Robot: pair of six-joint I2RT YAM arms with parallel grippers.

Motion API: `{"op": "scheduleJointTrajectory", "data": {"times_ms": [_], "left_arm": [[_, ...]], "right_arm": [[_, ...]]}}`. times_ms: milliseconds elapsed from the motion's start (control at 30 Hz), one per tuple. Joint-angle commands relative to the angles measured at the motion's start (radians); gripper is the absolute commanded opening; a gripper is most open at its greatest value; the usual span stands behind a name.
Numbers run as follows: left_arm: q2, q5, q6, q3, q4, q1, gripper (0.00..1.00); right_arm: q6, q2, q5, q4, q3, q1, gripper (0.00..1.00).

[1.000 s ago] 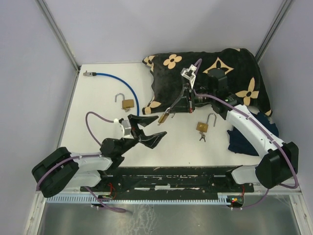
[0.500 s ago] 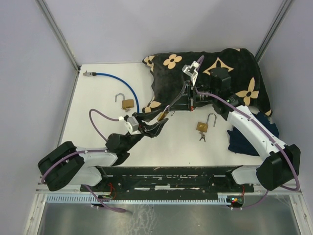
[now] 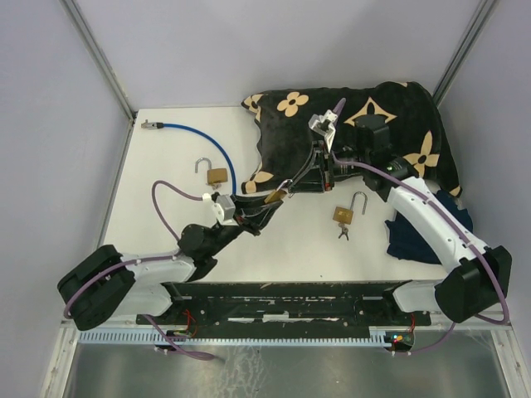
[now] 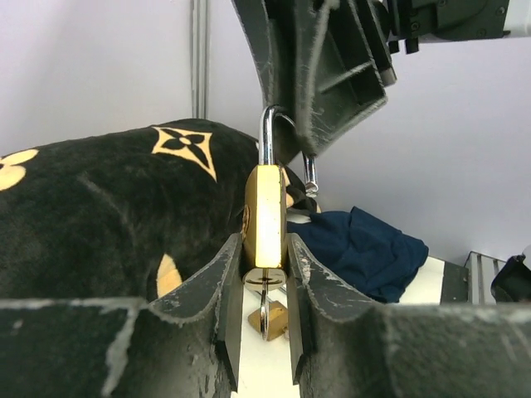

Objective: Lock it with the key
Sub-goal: Lock the lock.

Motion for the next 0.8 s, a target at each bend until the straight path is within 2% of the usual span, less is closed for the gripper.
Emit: {"op": "scheduleJointTrajectory", "data": {"times_ms": [0, 133, 233, 300, 367, 467, 567, 700, 767], "left_arm": [[-0.118, 0.129, -0.134, 0.007, -0.036, 0.06, 0.03], [-0.21, 0.321, -0.164, 0.028, -0.26, 0.123, 0.03], [-0.261, 0.462, -0.143, 0.082, -0.474, 0.162, 0.03], [-0.281, 0.533, -0.111, 0.119, -0.604, 0.178, 0.03], [-0.291, 0.572, -0.08, 0.148, -0.691, 0.187, 0.03], [-0.286, 0.599, -0.064, 0.17, -0.726, 0.193, 0.03], [-0.267, 0.627, -0.078, 0.19, -0.722, 0.196, 0.03], [-0.236, 0.646, -0.114, 0.193, -0.671, 0.199, 0.03], [-0.229, 0.647, -0.134, 0.187, -0.64, 0.199, 0.03]], "right_arm": [[-0.428, -0.041, -0.001, -0.406, 0.123, -0.003, 0.31], [-0.736, -0.041, 0.06, -0.729, 0.202, -0.005, 0.5], [-0.904, -0.036, 0.083, -0.9, 0.249, -0.006, 0.64], [-0.944, -0.032, 0.073, -0.95, 0.265, -0.007, 0.71], [-0.901, -0.032, 0.056, -0.926, 0.253, -0.008, 0.75], [-0.839, -0.016, 0.042, -0.871, 0.217, -0.007, 0.77], [-0.84, 0.025, 0.025, -0.888, 0.218, -0.006, 0.76], [-0.879, 0.077, -0.01, -0.941, 0.226, 0.009, 0.67], [-0.88, 0.095, 0.004, -0.943, 0.225, 0.02, 0.66]]}}
